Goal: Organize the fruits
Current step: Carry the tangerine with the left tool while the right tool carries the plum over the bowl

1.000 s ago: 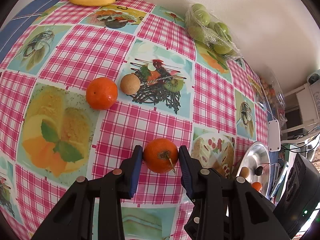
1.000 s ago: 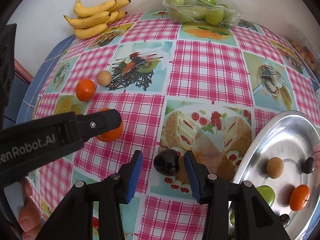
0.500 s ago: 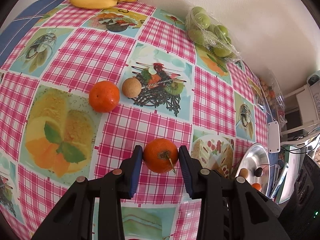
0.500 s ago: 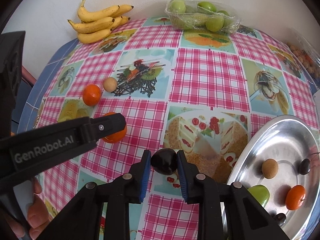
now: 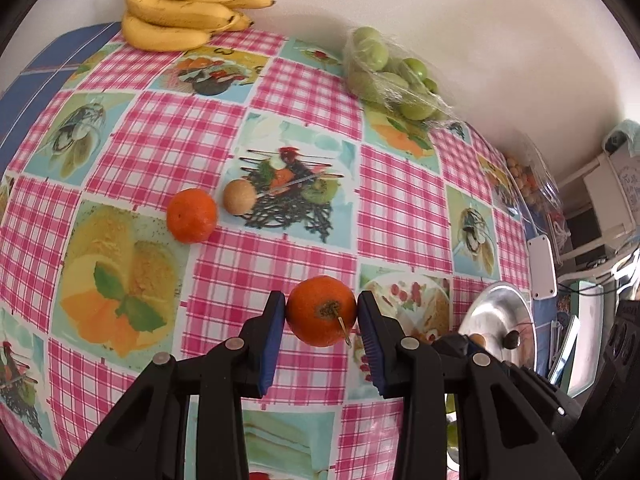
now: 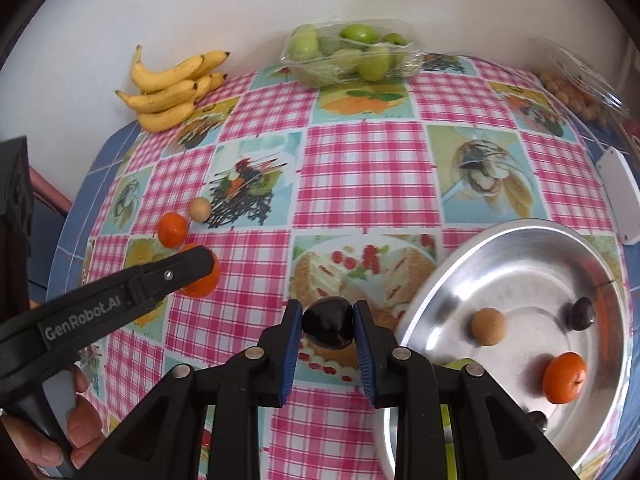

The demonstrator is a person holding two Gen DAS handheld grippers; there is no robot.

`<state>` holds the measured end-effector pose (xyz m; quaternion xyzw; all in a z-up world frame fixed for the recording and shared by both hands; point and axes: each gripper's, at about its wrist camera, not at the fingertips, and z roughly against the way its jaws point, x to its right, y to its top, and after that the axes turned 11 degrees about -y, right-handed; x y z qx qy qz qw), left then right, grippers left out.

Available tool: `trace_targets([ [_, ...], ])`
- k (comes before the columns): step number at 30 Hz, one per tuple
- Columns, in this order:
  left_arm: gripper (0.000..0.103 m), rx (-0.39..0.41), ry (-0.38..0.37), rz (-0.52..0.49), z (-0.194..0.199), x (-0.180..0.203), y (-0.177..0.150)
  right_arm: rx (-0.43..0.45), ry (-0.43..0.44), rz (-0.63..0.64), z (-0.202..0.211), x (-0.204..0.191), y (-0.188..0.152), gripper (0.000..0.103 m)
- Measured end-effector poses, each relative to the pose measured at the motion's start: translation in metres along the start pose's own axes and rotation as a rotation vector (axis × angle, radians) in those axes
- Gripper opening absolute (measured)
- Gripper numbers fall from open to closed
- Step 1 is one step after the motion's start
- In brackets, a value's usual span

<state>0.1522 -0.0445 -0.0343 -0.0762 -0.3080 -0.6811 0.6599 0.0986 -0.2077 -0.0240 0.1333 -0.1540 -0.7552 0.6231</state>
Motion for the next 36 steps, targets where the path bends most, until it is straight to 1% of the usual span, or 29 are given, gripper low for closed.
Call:
trace_targets([
  [5, 0.039, -0.028, -0.021, -0.104, -0.009, 0.039, -0.012, 0.011, -0.041, -0.086, 0.008, 0.041, -0.002, 0.028],
  [13, 0.039, -0.114, -0.045, -0.295, -0.038, 0.108, -0.048, 0.006, -0.106, -0.215, 0.015, 0.11, -0.014, 0.028],
  [15, 0.039, -0.131, -0.048, -0.331, -0.045, 0.12, -0.056, 0.005, -0.109, -0.231, 0.016, 0.121, -0.017, 0.028],
  [18, 0.039, -0.135, -0.043, -0.371, -0.05, 0.131, -0.063, -0.007, -0.114, -0.237, 0.013, 0.13, -0.021, 0.028],
  [23, 0.039, -0.143, -0.028, -0.393, -0.058, 0.133, -0.067, -0.045, -0.102, -0.24, 0.002, 0.132, -0.024, 0.028],
  [28, 0.039, -0.157, -0.03, -0.378, -0.064, 0.129, -0.067, -0.075, -0.101, -0.244, -0.006, 0.131, -0.028, 0.028],
  [33, 0.039, -0.168, -0.036, -0.375, -0.066, 0.13, -0.068, -0.082, -0.105, -0.255, -0.009, 0.131, -0.029, 0.029],
  [36, 0.039, -0.166, -0.053, -0.365, -0.063, 0.13, -0.067, -0.073, -0.099, -0.264, -0.006, 0.132, -0.029, 0.029],
])
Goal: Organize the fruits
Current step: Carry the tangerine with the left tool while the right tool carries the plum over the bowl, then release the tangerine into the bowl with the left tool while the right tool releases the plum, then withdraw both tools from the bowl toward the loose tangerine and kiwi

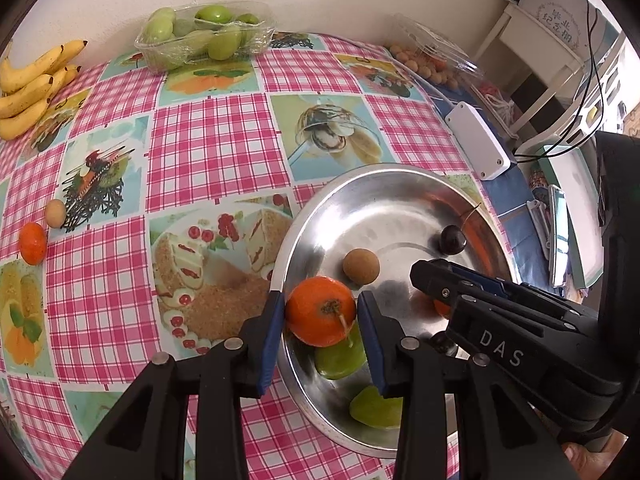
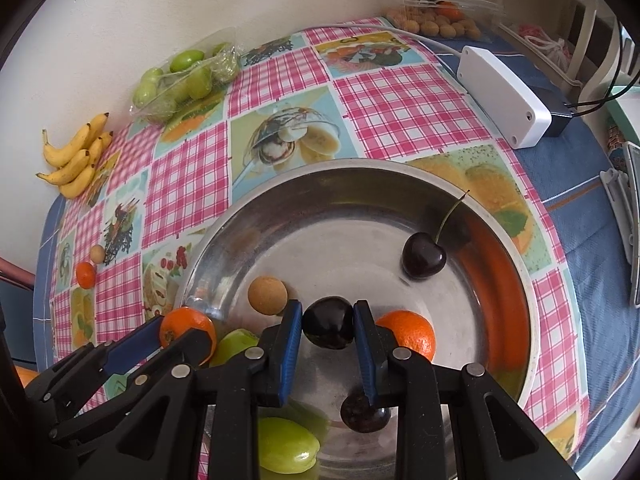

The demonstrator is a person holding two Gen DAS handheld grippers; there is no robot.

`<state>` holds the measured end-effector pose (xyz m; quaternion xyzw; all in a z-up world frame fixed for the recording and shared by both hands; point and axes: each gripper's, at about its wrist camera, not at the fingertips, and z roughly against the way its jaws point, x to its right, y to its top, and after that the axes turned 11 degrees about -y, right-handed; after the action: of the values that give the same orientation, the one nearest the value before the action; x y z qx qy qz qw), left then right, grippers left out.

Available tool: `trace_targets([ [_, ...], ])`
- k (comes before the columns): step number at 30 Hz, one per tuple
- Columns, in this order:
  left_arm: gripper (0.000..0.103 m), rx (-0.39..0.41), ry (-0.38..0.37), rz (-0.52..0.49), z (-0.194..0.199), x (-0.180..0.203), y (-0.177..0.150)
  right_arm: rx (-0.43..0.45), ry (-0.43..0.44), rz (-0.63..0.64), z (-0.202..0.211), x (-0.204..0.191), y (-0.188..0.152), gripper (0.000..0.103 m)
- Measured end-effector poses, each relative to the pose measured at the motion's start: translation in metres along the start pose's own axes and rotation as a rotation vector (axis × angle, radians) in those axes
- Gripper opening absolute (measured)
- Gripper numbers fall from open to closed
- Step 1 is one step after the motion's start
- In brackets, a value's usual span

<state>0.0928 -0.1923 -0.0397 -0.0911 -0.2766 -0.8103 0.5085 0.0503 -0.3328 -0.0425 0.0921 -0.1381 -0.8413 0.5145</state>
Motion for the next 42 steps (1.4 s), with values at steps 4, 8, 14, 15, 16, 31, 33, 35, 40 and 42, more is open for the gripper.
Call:
trace_targets([
  [4, 0.041, 0.012, -0.014, 0.008, 0.007, -0.002, 0.002, 0.012, 0.009, -0.017, 0.004, 0.002, 0.001, 0.031],
  [8, 0.041, 0.027, -0.023, 0.028, 0.015, -0.007, 0.004, 0.025, 0.009, -0.026, 0.008, 0.004, 0.002, 0.031],
  [14, 0.046, 0.066, 0.034, 0.078, 0.028, -0.024, 0.008, 0.036, 0.009, -0.019, 0.012, 0.003, 0.002, 0.031],
  [15, 0.051, 0.069, 0.055, 0.088, 0.029, -0.028, 0.008, 0.032, 0.008, -0.014, 0.01, 0.002, 0.002, 0.031],
  [16, 0.053, 0.07, 0.08, 0.102, 0.029, -0.033, 0.008, 0.028, 0.007, -0.009, 0.01, 0.001, 0.002, 0.031],
  [31, 0.092, 0.103, 0.269, 0.293, 0.036, -0.1, 0.002, 0.034, -0.047, 0.047, 0.003, -0.01, 0.002, 0.096],
  [33, 0.092, 0.11, 0.281, 0.303, 0.038, -0.104, 0.001, 0.035, -0.047, 0.049, 0.003, -0.01, 0.003, 0.099],
  [35, 0.092, 0.107, 0.29, 0.311, 0.038, -0.106, 0.0, 0.036, -0.049, 0.052, 0.002, -0.011, 0.003, 0.102],
  [40, 0.092, 0.094, 0.296, 0.318, 0.035, -0.108, 0.001, 0.034, -0.052, 0.059, 0.001, -0.012, 0.002, 0.103],
  [42, 0.092, 0.092, 0.302, 0.316, 0.034, -0.107, 0.0, 0.03, -0.054, 0.063, 0.0, -0.012, 0.003, 0.103],
])
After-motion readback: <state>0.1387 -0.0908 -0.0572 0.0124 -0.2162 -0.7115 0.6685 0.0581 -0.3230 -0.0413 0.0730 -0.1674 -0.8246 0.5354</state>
